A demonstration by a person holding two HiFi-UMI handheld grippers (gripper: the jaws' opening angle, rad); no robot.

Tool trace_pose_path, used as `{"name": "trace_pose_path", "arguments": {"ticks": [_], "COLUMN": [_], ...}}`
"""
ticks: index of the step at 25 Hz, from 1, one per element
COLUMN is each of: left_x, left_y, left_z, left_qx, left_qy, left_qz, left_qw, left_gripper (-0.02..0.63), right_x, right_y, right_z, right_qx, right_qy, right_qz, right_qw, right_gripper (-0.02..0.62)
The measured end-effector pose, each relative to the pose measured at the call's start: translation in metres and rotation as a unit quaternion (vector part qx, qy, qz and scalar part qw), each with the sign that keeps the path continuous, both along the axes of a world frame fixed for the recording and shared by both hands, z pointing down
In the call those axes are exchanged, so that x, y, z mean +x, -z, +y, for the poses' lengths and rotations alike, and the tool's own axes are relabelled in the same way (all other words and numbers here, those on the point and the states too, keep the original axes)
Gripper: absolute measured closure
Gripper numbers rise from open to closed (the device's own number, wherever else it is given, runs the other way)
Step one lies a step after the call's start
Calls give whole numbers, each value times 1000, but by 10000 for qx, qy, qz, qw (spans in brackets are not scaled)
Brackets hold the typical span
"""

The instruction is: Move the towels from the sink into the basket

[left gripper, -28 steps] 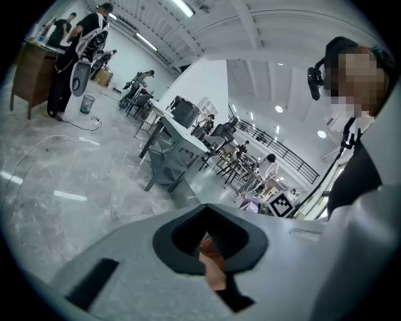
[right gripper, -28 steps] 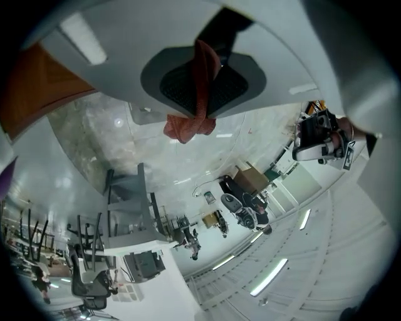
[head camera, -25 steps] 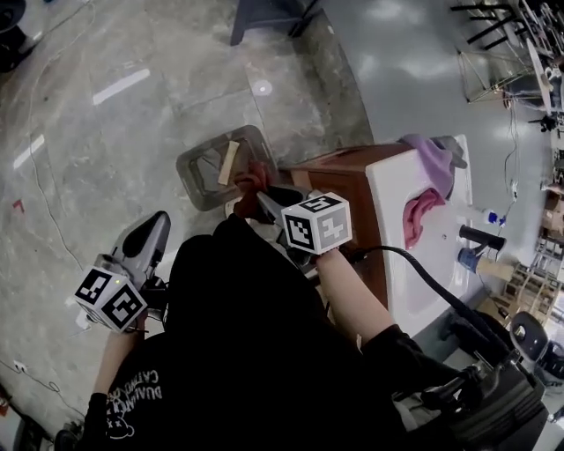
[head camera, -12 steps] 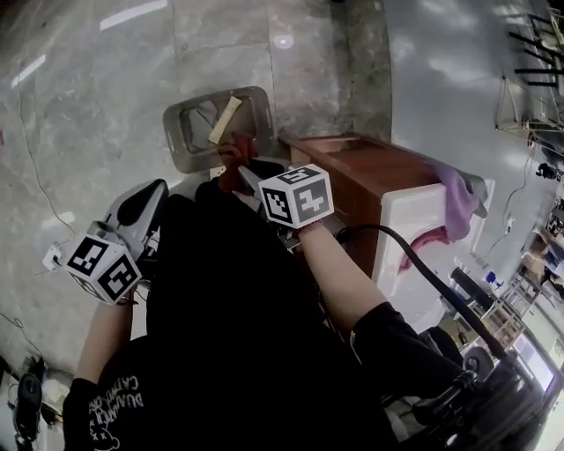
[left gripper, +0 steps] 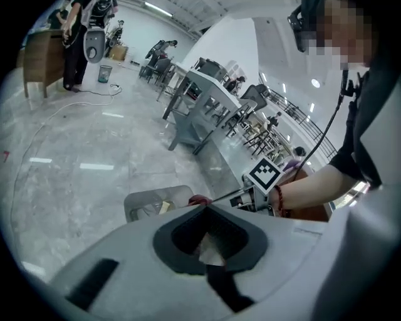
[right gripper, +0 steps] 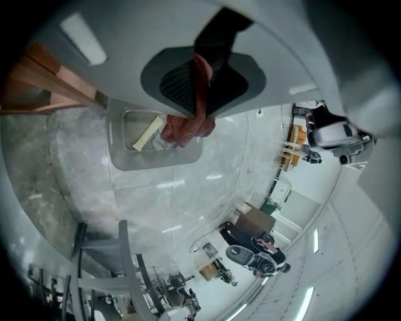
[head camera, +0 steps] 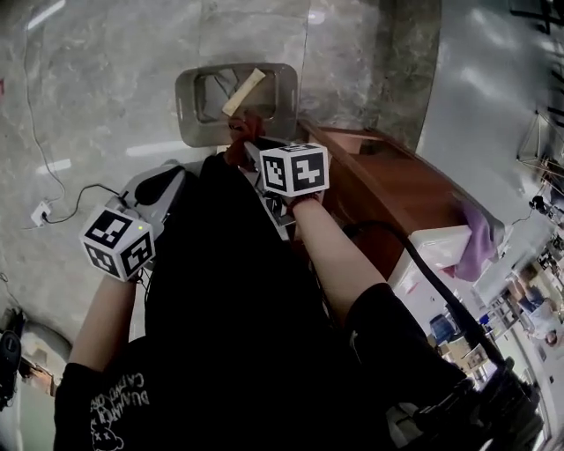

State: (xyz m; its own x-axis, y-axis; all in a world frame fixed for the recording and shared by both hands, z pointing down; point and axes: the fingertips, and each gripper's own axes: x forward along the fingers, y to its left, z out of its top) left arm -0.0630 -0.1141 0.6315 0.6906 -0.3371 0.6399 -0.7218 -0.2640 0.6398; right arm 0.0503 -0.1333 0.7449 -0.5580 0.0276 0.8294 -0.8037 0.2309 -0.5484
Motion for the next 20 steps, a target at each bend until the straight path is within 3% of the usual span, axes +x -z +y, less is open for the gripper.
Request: {"name": "trace_pose_path", "arguments": {"ticks": [3,12,20], "left_x": [-2,3,17], "left_y": [-20,-89,-155], "left_z": [-8,-24,-13], "left_qx": [-108,-594,-1324], "left_qy": [258,422,595], "left_qz": [18,24,68], "left_qw": [9996,9973,9894], "left_gripper": [603,603,603], "right_x": [1,38,58], "right_y": [-20,-107,-178], "right_z": [-1,-10,-14], "right_qx": [-203,-398,-541], "right_qy": [70,576,394], "right_qz": [-43,656,837], "right_qw": [9998,9954,9942], "right_gripper": [534,534,532]}}
